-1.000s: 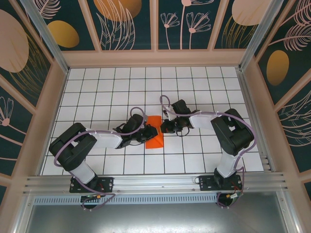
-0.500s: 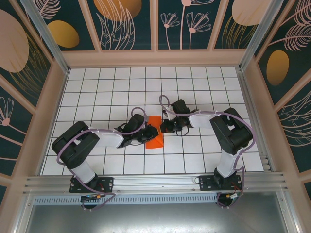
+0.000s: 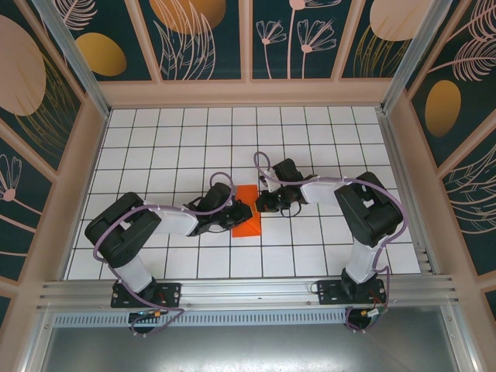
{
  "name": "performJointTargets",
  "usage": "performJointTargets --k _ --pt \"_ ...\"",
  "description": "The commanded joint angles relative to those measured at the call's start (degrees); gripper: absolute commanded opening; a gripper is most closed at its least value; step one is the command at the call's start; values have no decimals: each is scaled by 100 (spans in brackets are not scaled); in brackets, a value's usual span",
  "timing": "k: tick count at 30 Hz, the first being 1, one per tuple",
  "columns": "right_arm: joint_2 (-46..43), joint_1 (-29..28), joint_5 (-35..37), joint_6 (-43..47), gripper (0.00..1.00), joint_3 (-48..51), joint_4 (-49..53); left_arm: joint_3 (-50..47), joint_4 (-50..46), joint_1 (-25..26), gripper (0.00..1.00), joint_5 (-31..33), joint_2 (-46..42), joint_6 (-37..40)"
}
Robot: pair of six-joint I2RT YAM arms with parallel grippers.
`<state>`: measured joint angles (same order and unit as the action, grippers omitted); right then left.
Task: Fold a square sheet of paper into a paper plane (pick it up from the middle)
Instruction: Fold the triangle a second time at the center of the table.
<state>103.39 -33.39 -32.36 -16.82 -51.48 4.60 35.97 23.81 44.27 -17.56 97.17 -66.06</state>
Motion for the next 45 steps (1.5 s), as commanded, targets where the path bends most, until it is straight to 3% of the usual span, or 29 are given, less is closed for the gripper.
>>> performJointTargets --k 1,26,37,41,45 --pt "136 34 89 98 0 -147 111 52 38 29 16 25 72 56" --pt "107 29 145 6 1 -151 179 -26 -390 29 15 247 226 6" --pt "-786 130 399 -617 20 -40 116 -248 -483 29 12 394 275 -242" --pt "-866 63 288 -722 18 166 14 -248 -509 29 12 447 259 -241" --pt "-629 -65 74 -718 9 163 -46 -235 -509 29 11 447 285 -248"
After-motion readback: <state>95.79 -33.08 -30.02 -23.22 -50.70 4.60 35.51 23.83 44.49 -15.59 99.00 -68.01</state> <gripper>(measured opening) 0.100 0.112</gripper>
